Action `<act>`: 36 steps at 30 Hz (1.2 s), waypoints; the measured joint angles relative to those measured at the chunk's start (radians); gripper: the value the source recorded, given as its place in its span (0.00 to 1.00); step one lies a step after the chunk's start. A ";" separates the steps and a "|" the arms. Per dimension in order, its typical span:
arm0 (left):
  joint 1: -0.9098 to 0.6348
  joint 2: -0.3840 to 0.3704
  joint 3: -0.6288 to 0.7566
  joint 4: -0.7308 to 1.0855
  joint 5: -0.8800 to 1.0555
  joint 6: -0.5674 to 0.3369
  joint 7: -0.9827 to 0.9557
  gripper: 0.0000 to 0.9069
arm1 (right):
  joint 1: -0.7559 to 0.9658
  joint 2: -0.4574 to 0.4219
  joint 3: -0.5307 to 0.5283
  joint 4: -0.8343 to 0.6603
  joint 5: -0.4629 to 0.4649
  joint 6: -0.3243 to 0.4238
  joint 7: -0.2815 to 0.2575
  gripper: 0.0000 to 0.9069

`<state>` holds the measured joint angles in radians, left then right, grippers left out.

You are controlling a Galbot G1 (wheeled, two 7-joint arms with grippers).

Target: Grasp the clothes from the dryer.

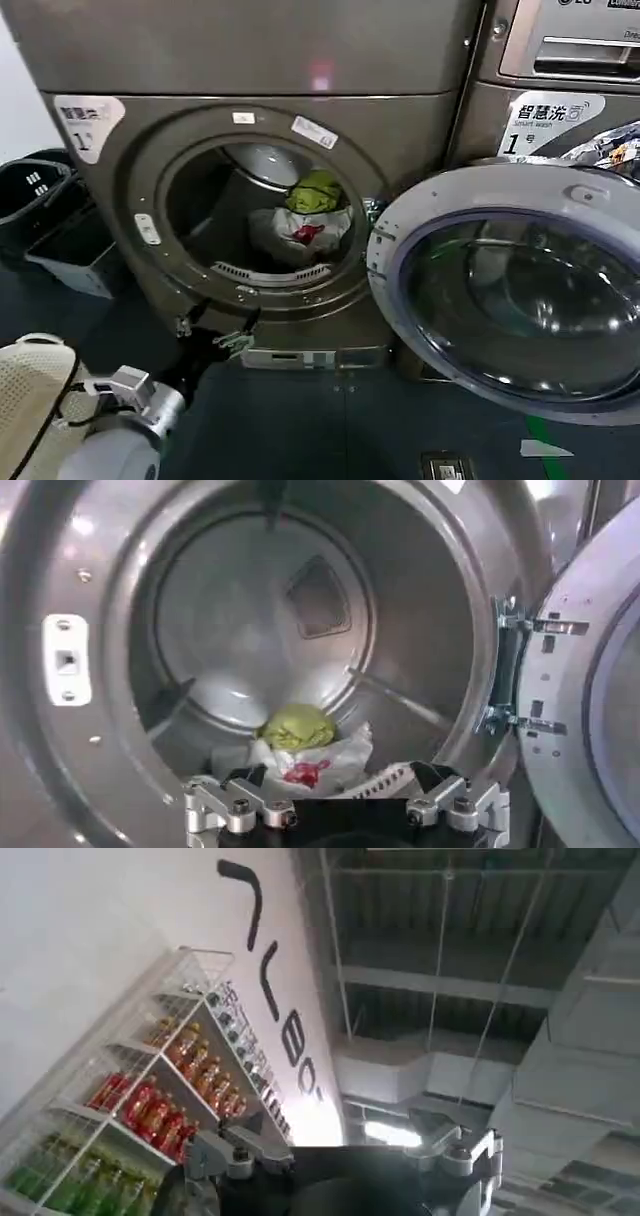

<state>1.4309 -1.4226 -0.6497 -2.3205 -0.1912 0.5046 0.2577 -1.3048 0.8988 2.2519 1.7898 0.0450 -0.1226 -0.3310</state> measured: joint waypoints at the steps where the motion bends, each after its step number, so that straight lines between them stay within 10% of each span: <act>1: 0.000 0.000 0.000 0.000 0.000 0.000 0.000 1.00 | 0.000 0.000 0.001 -0.001 0.000 0.000 0.000 1.00; 36: 0.013 -0.008 0.005 -0.008 0.014 -0.001 -0.001 1.00 | 0.000 -0.005 0.011 -0.023 -0.003 0.006 0.006 1.00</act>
<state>1.4435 -1.4303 -0.6451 -2.3286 -0.1769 0.5035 0.2570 -1.3045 0.8938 2.2628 1.7668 0.0419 -0.1166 -0.3246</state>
